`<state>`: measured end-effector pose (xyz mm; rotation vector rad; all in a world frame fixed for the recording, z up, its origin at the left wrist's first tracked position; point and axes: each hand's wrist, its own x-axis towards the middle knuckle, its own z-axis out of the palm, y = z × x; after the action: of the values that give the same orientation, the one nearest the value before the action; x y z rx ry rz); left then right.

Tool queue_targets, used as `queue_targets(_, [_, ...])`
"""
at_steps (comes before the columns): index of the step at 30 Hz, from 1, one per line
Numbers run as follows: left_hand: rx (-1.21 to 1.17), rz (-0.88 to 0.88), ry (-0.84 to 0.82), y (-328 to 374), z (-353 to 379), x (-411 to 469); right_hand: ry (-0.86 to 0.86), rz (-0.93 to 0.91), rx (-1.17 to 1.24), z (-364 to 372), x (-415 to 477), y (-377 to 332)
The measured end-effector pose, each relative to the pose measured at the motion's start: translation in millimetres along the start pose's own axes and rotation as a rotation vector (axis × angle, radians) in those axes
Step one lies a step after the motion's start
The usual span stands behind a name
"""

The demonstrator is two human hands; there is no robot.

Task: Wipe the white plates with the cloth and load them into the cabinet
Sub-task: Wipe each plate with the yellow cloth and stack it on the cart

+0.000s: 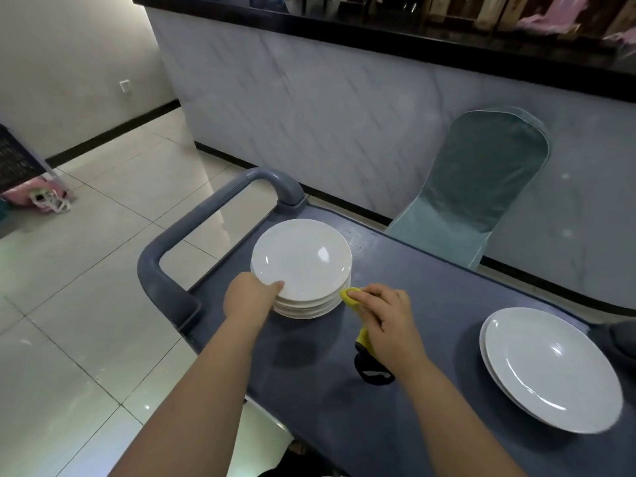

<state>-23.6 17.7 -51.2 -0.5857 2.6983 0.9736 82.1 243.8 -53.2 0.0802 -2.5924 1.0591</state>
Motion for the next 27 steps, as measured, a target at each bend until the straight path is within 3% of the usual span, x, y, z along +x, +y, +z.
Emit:
queue_targets(7, [-0.357,-0.103,0.029,-8.1,7.5,-0.5,-0.041,0.042,0.027,-6.0,-4.3,-3.1])
queue_targets(16, [-0.606,-0.171,0.033,-13.3,9.4,-0.3,-0.064,0.041,0.043,-6.0,0.0,-6.9])
queue_targets(22, [-0.530,-0.104,0.043,-23.9,4.1,10.2,-0.077,0.061,0.047,-7.4,-1.2,-8.3])
queue_targets(27, [-0.164,0.035,0.092,-19.7,-5.1,17.1,-0.091,0.071,0.045,-6.1,-2.6,-7.2])
